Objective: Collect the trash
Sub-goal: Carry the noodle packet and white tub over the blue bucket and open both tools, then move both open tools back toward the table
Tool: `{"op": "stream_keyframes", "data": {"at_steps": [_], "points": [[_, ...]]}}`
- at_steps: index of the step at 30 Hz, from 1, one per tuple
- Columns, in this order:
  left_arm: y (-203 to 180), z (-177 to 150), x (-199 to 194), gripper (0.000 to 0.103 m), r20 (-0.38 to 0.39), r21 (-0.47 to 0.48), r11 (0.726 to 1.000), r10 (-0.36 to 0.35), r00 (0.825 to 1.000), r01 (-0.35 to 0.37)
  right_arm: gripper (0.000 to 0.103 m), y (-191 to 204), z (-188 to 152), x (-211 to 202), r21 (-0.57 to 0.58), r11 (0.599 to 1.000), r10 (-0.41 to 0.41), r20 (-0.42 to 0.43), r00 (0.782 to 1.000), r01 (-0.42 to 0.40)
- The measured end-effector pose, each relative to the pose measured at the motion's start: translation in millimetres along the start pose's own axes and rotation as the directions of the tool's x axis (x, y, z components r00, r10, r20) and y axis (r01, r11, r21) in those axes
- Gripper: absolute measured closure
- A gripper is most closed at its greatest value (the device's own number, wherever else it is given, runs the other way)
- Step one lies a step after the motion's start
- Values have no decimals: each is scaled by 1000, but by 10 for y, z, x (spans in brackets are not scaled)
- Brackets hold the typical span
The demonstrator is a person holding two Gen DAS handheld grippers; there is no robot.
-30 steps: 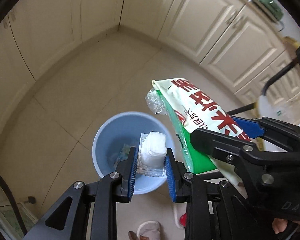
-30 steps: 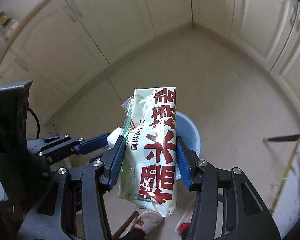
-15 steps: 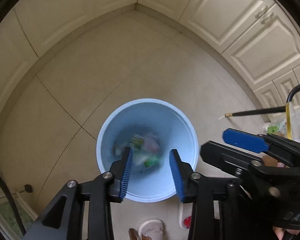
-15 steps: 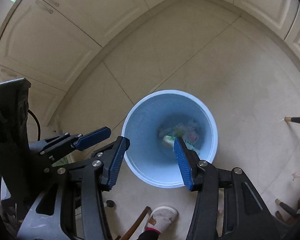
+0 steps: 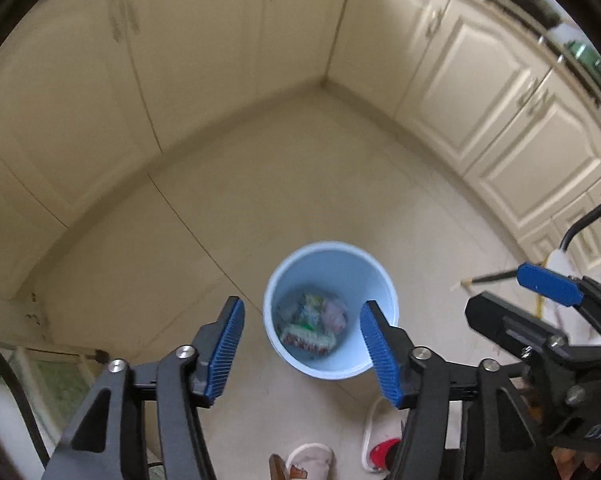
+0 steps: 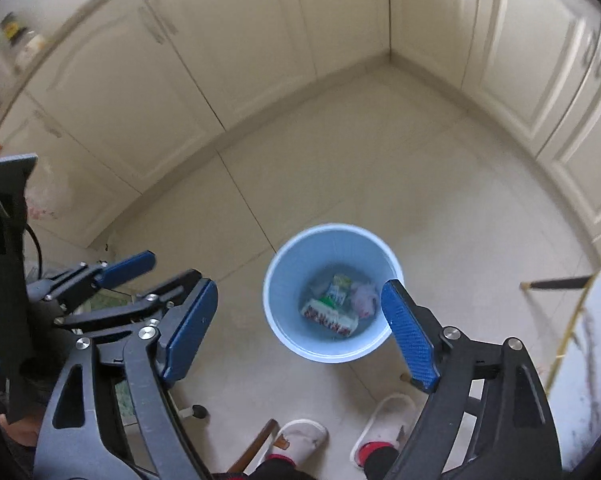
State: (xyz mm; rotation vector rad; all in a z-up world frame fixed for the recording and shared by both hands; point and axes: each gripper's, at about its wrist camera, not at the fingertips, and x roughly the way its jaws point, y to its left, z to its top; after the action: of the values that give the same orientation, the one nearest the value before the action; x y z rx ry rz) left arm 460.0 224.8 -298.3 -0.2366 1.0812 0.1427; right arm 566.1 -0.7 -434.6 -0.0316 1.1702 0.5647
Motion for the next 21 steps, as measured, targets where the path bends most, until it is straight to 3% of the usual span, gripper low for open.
{"op": "stream_keyframes", "data": {"at_steps": [5, 11, 15, 17, 21], "points": [[-70, -34, -941, 38, 177, 2, 1000, 13, 984, -14, 9, 322, -145, -851, -54, 997, -52, 143, 988, 60], [-593, -371, -1939, 23, 372, 39, 999, -14, 928, -1, 3, 555, -422, -1903, -71, 989, -104, 321, 941, 134], [-1080, -735, -2488, 13, 485, 90, 995, -82, 870, 44, 0, 545, -718, -2662, -55, 984, -128, 437, 890, 168], [-1123, -844, -2728, 8, 536, 110, 993, -97, 839, 45, 0, 481, -868, -3037, -35, 981, -148, 497, 855, 190], [-1334, -1416, -3203, 5, 625, 173, 984, -132, 770, 29, 0, 524, -1174, -3673, -8, 970, -194, 577, 793, 243]]}}
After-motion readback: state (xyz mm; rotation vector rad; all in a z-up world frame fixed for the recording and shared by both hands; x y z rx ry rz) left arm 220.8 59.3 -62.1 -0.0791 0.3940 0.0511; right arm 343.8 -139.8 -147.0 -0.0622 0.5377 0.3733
